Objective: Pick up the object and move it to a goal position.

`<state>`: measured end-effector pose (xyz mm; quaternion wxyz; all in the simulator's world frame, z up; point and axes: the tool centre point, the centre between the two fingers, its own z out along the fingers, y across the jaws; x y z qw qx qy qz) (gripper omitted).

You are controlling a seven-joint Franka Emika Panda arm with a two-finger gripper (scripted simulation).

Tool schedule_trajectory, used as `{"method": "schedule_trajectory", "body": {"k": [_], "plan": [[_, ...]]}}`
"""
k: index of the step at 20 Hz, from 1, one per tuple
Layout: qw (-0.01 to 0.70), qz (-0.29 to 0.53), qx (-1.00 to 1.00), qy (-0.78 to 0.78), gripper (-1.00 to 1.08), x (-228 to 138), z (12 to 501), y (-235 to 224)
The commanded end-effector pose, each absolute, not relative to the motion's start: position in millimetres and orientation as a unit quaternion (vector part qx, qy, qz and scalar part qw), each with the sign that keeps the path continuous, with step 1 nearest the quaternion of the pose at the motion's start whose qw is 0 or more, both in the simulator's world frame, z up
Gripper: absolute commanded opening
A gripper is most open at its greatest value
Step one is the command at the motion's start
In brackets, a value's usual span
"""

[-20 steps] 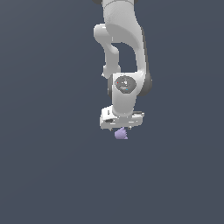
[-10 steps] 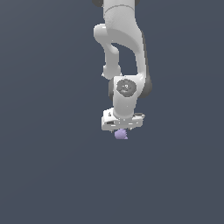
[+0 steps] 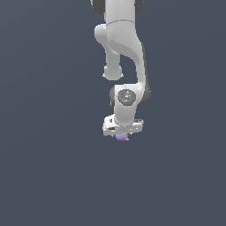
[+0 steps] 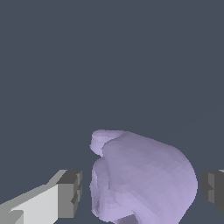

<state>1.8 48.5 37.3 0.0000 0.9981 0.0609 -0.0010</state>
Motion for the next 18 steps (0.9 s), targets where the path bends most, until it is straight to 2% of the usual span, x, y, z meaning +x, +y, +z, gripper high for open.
{"method": "schedule_trajectory", "body": {"k": [1,2,18], "plan": [[0.0,0.0,0.998,0.061,1.0,2.9,35.1,48.6],[0.0,0.0,0.998,0.061,-1.0,2.9,35.1,48.6],[0.0,0.001,0.998,0.061,-1.0,2.6,46.0,40.1]]}}
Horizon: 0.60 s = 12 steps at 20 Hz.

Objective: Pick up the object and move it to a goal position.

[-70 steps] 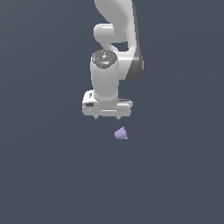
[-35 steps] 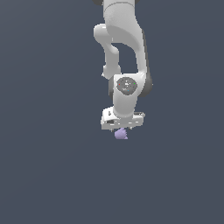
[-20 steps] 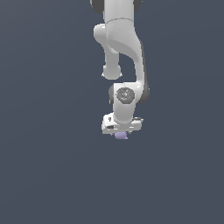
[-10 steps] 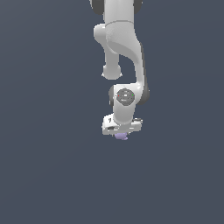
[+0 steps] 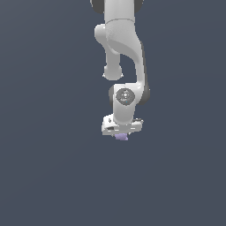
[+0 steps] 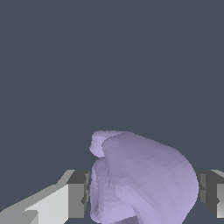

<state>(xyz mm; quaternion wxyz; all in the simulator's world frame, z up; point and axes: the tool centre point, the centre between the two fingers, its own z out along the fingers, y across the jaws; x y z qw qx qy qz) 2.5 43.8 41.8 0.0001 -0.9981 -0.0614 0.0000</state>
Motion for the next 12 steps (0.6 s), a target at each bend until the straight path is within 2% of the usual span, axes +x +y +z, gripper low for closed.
{"method": "schedule_trajectory", "body": {"k": [1,12], "plan": [[0.0,-0.001,-0.998,-0.061,-1.0,2.4,49.7,37.0],[0.0,0.0,-0.998,-0.061,-1.0,-1.9,130.0,-31.3]]}}
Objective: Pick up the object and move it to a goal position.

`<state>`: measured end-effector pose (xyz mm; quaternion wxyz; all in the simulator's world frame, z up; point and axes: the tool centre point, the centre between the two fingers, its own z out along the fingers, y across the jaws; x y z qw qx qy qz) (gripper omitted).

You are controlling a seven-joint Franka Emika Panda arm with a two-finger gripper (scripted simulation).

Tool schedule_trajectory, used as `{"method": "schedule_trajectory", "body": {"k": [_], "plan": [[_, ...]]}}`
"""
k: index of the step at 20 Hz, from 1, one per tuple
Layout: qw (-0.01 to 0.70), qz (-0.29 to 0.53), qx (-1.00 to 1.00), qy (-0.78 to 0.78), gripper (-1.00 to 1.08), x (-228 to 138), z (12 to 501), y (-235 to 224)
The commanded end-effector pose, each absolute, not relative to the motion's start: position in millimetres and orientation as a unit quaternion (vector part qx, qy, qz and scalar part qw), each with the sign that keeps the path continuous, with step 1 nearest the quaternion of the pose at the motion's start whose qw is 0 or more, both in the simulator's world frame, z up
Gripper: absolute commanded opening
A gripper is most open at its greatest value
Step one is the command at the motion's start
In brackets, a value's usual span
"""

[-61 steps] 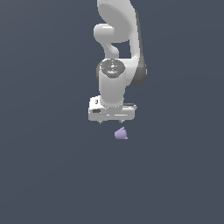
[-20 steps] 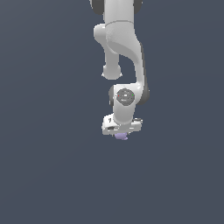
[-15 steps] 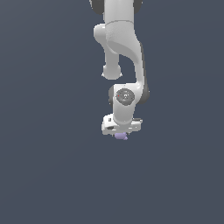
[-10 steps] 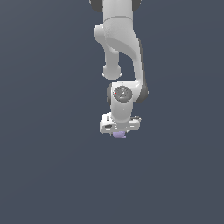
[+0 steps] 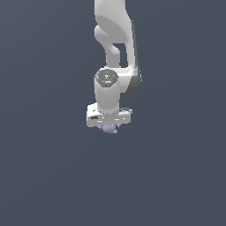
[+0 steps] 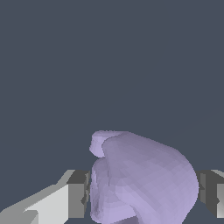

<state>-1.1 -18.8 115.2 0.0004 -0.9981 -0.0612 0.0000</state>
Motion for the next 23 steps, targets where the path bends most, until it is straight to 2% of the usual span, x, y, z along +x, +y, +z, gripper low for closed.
{"method": "schedule_trajectory", "body": {"k": [1,12,23], "plan": [[0.0,0.0,-0.998,-0.061,-1.0,-2.4,140.0,-39.7],[0.001,0.0,-0.998,-0.061,-1.0,-4.1,237.1,-121.7],[0.0,0.0,-0.998,-0.061,-1.0,-2.4,269.7,-149.8]]}}
